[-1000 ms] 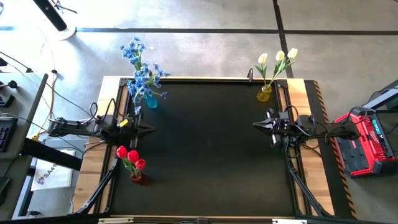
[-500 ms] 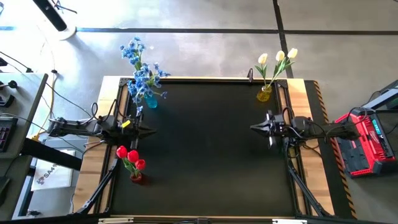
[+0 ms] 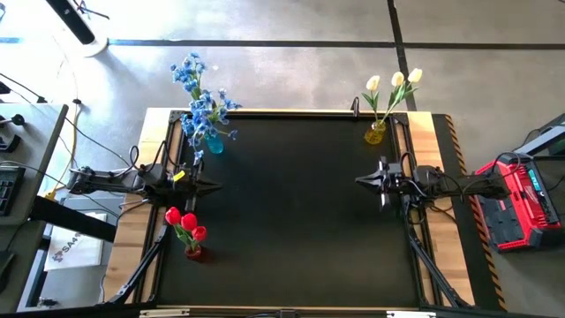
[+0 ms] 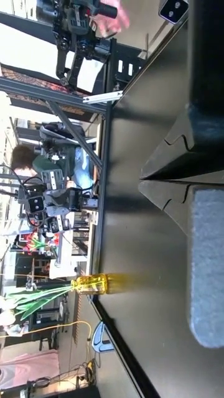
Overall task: Sort flowers into vase by color
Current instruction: Return to Home Position
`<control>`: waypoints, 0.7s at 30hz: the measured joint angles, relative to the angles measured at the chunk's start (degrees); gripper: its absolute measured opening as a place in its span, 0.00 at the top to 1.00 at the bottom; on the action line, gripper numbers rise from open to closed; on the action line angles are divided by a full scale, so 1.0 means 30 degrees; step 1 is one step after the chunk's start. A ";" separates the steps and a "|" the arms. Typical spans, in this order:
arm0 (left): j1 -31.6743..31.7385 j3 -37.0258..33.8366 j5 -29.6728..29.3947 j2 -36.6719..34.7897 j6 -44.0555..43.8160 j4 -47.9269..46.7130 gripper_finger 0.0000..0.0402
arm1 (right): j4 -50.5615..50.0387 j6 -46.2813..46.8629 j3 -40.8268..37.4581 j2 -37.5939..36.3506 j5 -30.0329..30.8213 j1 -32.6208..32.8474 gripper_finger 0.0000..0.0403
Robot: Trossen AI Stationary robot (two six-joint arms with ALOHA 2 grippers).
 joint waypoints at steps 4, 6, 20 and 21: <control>0.0006 0.0000 0.0000 0.0000 0.0000 0.0000 1.00 | 0.0000 0.0080 0.0000 0.0000 0.0000 0.0000 1.00; 0.0007 0.0000 0.0000 0.0000 0.0000 0.0000 1.00 | 0.0000 0.0116 0.0000 0.0000 0.0000 0.0000 1.00; 0.0004 0.0005 -0.0008 0.0000 0.0000 0.0000 1.00 | 0.0000 -0.0051 0.0000 0.0000 -0.0007 0.0000 1.00; 0.0007 0.0007 -0.0008 0.0000 0.0000 0.0000 1.00 | 0.0000 -0.0051 0.0000 0.0000 -0.0004 0.0000 1.00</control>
